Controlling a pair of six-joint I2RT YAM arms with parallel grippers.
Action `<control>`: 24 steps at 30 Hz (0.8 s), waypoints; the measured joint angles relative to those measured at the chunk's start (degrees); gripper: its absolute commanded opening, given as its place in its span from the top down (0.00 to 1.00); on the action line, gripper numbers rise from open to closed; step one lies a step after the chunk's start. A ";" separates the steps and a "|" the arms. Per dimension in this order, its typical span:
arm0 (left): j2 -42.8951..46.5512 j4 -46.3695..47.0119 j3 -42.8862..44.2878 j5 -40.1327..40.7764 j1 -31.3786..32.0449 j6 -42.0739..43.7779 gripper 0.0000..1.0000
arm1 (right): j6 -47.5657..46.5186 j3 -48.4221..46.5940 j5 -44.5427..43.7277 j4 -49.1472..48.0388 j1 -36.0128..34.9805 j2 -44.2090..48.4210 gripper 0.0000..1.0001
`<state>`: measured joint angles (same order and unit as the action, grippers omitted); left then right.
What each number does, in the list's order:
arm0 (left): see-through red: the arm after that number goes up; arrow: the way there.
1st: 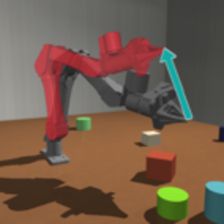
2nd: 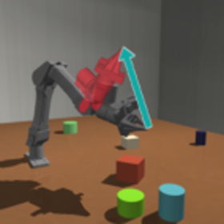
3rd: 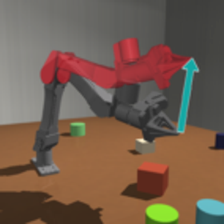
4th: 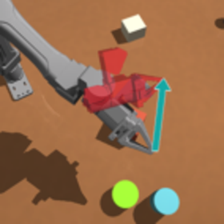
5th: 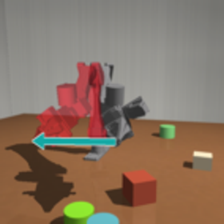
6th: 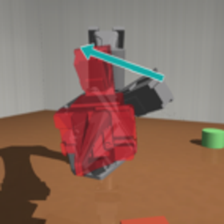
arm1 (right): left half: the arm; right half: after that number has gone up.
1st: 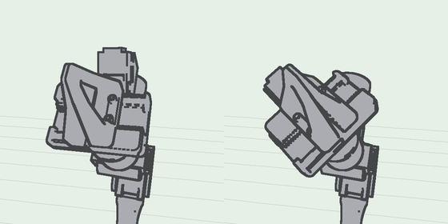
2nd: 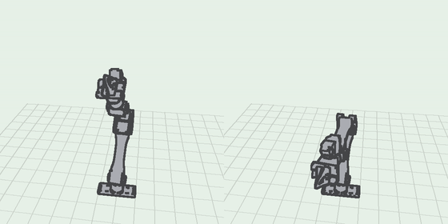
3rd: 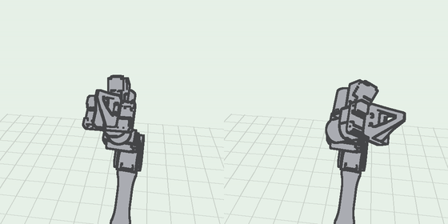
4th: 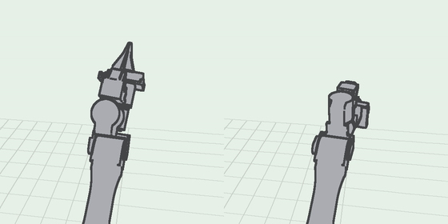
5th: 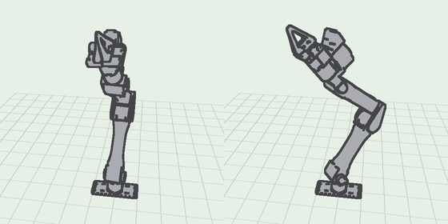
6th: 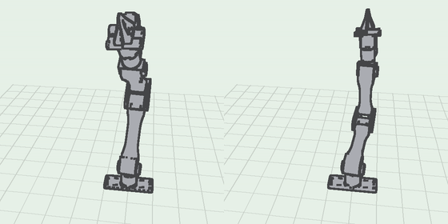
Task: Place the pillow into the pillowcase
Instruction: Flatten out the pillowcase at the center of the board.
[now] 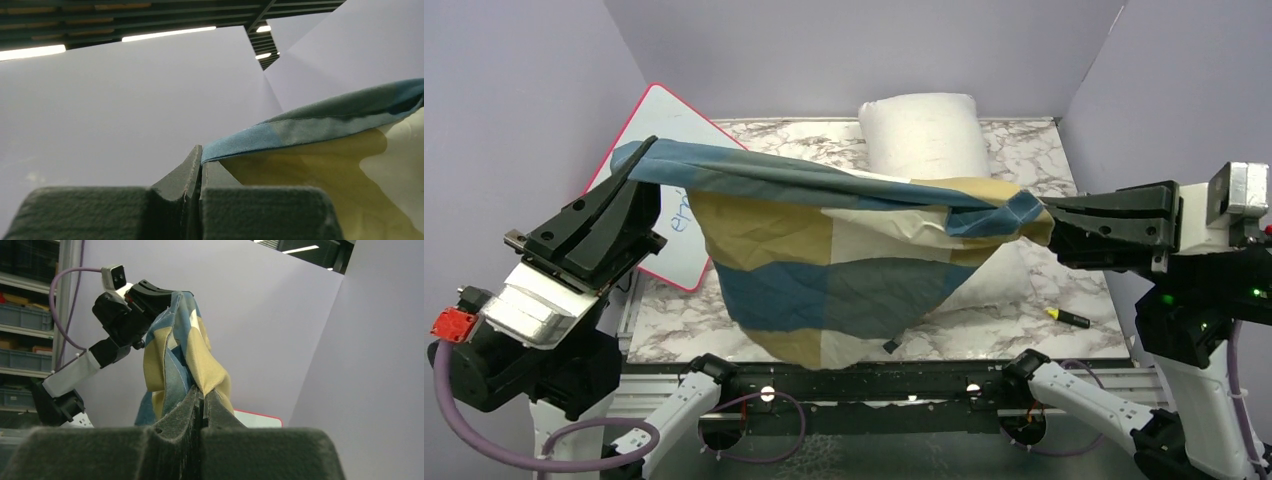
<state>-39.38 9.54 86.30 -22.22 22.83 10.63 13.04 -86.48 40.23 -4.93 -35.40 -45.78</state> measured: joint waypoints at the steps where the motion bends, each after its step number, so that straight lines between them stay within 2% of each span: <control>1: -0.02 -0.15 -0.09 0.63 0.00 0.66 1.00 | -0.11 0.24 -0.57 0.02 0.02 -0.24 0.99; 4: -0.26 -0.94 -0.96 5.38 -0.15 3.87 1.00 | -1.60 -0.20 -3.34 0.31 0.11 -2.60 0.99; 8: -2.16 1.90 -7.08 20.37 0.00 9.07 1.00 | -5.68 -2.99 -10.82 1.31 0.13 -10.84 0.99; 14: -13.33 8.74 -20.13 42.58 -0.83 16.96 1.00 | -13.84 -7.93 -24.59 3.74 0.26 -30.58 0.99; 15: -15.85 9.35 -22.23 44.50 -1.92 17.35 1.00 | -14.78 -9.68 -26.03 4.85 0.31 -35.12 0.96; 18: -23.52 9.14 -26.82 47.98 -7.52 15.39 1.00 | -16.37 -15.82 -29.38 9.20 0.76 -48.65 0.90; 22: -30.77 8.76 -28.26 50.29 -15.41 6.64 1.00 | -16.81 -19.06 -30.56 12.17 1.88 -59.95 0.89; 24: -33.64 9.64 -27.93 51.78 -17.68 3.30 1.00 | -17.03 -21.84 -30.27 12.68 2.73 -64.85 0.81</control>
<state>-73.01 19.18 58.37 29.56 5.15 13.93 -3.99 -108.31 9.96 7.75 -32.67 -110.63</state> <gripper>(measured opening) 0.003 0.104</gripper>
